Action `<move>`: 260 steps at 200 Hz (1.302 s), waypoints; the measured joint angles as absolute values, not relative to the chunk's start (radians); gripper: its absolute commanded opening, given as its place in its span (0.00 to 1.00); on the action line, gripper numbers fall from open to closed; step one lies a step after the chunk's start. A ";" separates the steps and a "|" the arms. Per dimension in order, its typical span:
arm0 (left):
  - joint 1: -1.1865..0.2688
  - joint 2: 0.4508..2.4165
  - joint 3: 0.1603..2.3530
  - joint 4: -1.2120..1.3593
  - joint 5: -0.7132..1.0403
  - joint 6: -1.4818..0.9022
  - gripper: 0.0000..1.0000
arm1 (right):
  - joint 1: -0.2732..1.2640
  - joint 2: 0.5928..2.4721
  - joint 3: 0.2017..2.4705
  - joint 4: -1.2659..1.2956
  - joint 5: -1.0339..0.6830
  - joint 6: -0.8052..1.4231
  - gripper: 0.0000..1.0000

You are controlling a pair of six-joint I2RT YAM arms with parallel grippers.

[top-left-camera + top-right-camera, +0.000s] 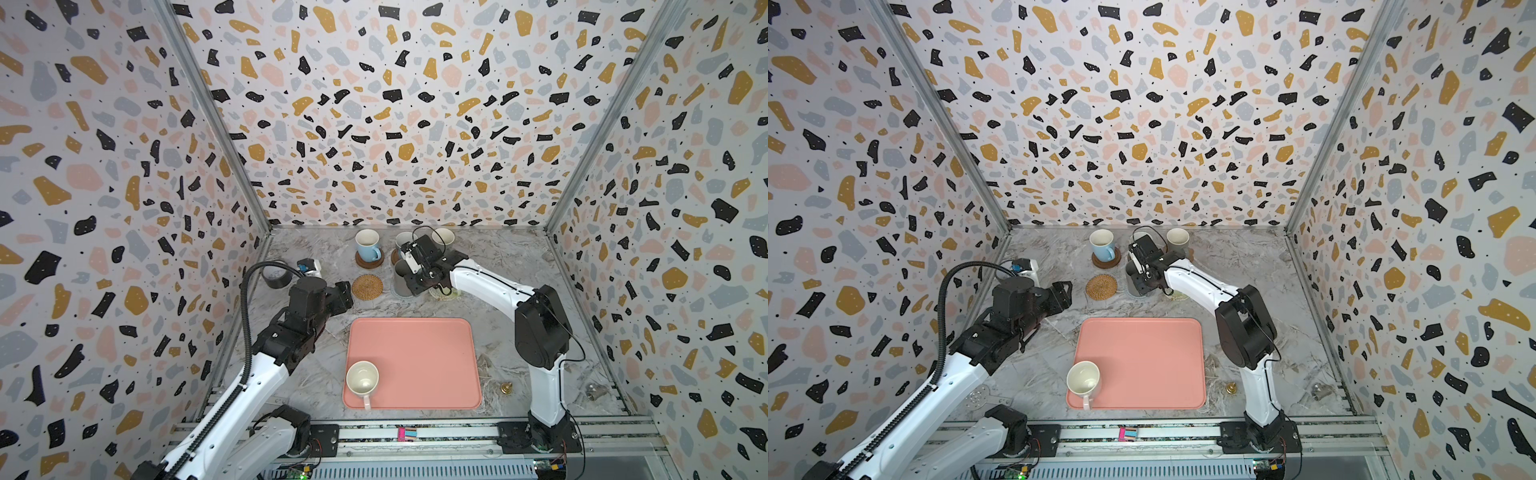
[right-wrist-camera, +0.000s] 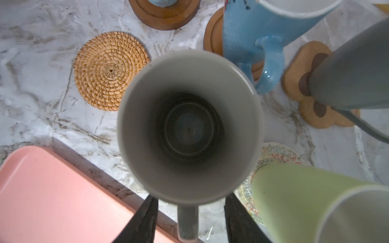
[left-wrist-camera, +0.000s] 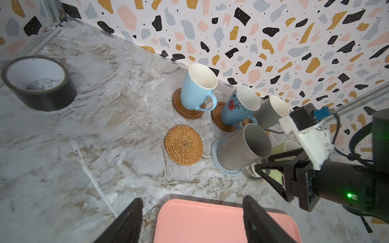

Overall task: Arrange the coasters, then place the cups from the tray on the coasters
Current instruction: 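Open the right gripper and raise it off the dark grey mug, then move the left gripper over the cream mug while the right draws back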

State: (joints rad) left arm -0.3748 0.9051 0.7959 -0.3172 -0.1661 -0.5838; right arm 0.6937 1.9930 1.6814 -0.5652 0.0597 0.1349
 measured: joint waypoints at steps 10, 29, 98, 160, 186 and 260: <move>-0.375 0.905 0.796 -0.321 -0.166 -0.584 0.75 | 0.694 1.970 1.675 -0.565 0.060 0.137 0.56; -0.375 0.907 0.796 -0.329 -0.162 -0.584 0.75 | 0.694 1.914 1.658 -0.565 0.060 0.147 0.57; -0.375 0.941 0.799 -0.379 -0.130 -0.592 0.74 | 0.693 1.710 1.536 -0.548 0.071 0.201 0.58; -0.494 1.017 0.928 -0.500 -0.168 -0.607 0.73 | 0.661 1.625 1.396 -0.527 0.070 0.227 0.58; -0.596 1.029 0.976 -0.561 -0.205 -0.654 0.73 | 0.640 1.583 1.355 -0.506 0.057 0.228 0.59; -0.927 0.976 0.985 -0.805 -0.298 -0.948 0.71 | 0.535 1.454 1.272 -0.462 -0.009 0.220 0.59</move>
